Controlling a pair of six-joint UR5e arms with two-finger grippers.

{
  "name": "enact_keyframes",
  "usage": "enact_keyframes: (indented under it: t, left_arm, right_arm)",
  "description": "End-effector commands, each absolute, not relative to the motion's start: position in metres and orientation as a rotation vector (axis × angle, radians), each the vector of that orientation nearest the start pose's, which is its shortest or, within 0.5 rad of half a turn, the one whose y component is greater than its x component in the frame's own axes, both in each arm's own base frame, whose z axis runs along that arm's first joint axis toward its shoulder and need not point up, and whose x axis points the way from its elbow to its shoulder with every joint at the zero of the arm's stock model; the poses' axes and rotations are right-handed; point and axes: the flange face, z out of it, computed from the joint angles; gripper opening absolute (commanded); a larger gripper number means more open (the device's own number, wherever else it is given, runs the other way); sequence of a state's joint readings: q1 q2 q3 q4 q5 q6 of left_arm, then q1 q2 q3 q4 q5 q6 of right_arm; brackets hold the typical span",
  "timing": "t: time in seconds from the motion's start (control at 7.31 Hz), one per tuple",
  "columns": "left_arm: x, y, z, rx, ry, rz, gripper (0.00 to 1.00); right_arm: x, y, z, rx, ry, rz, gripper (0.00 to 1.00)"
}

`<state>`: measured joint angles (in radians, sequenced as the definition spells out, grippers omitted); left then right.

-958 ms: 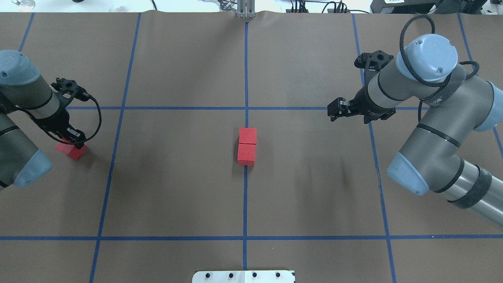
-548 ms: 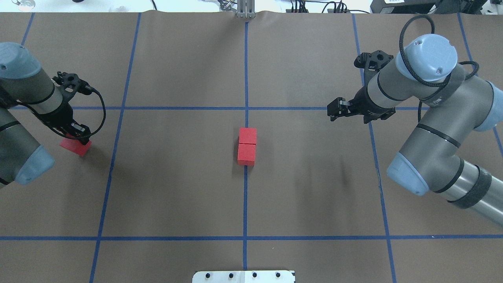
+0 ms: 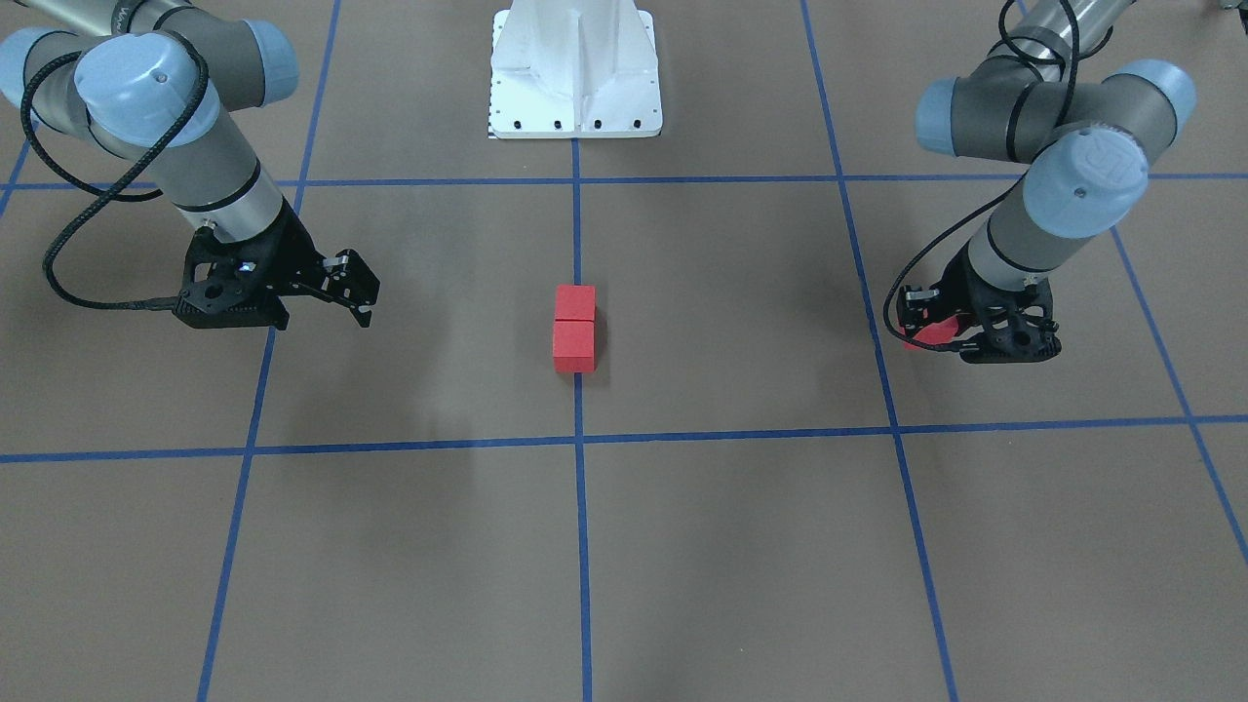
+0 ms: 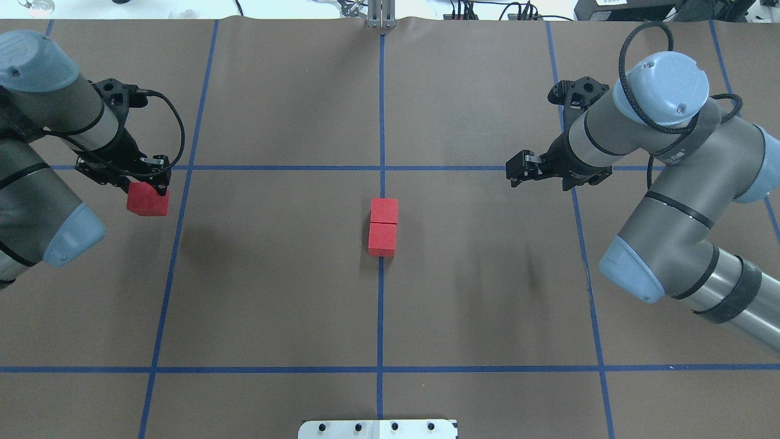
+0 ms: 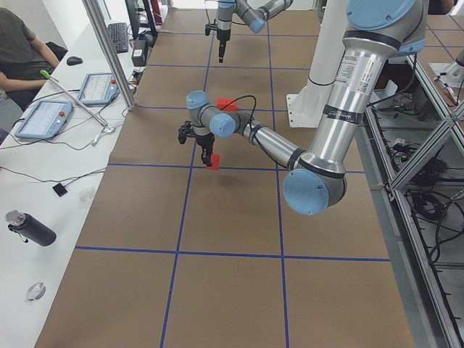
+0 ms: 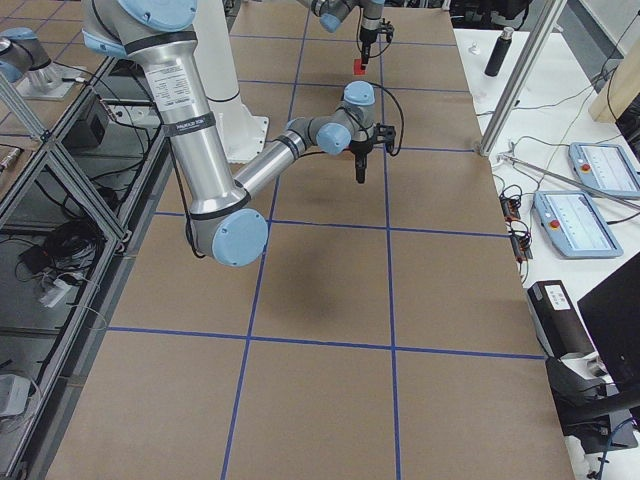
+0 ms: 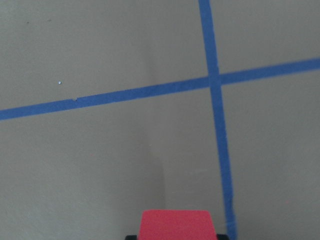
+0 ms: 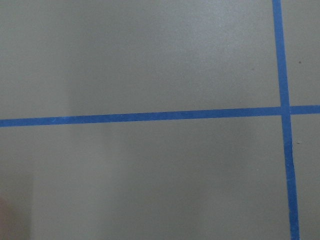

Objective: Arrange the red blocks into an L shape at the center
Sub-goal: 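Carry the red cube with the left gripper toward the two stacked cubes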

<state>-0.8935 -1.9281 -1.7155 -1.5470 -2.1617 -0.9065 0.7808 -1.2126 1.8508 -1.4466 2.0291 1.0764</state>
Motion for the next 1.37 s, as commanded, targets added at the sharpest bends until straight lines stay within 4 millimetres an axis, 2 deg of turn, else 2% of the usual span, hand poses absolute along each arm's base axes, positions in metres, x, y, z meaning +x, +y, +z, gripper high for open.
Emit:
enact_keyframes:
  t: [0.0, 0.14, 0.27, 0.41, 0.55, 0.68, 0.82, 0.96, 1.23]
  left_arm:
    - [0.402, -0.524, 0.323, -0.296, 0.711, -0.597, 0.0]
    - [0.436, -0.515, 0.297, -0.247, 0.685, -0.774, 0.0]
    - [0.483, -0.518, 0.276, -0.275, 0.661, -0.859, 0.0]
    - [0.509, -0.539, 0.261, -0.311, 0.629, -0.941, 0.0]
    - [0.527, -0.552, 0.25, -0.367, 0.605, -1.079, 0.0]
    - [0.535, -0.552, 0.24, -0.465, 0.613, -1.208, 0.0]
    - [0.544, -0.544, 0.231, -0.546, 0.657, -1.252, 0.0]
    - [0.553, -0.538, 0.228, -0.575, 0.678, -1.264, 0.0]
    - [0.557, -0.532, 0.22, -0.602, 0.683, -1.256, 0.0]
  right_arm:
    - [-0.36, -0.484, 0.322, 0.096, -0.861, 0.1, 1.0]
    - [-0.361, -0.484, 0.326, 0.092, -0.855, 0.1, 1.0]
    - [-0.361, -0.484, 0.326, 0.093, -0.855, 0.098, 1.0]
    - [-0.361, -0.485, 0.329, 0.089, -0.85, 0.099, 1.0]
    - [-0.362, -0.486, 0.331, 0.086, -0.847, 0.1, 1.0]
    - [-0.362, -0.485, 0.331, 0.087, -0.848, 0.101, 1.0]
    - [-0.362, -0.485, 0.331, 0.086, -0.848, 0.103, 1.0]
    - [-0.362, -0.485, 0.331, 0.086, -0.848, 0.103, 1.0]
    - [-0.361, -0.484, 0.334, 0.082, -0.845, 0.104, 1.0]
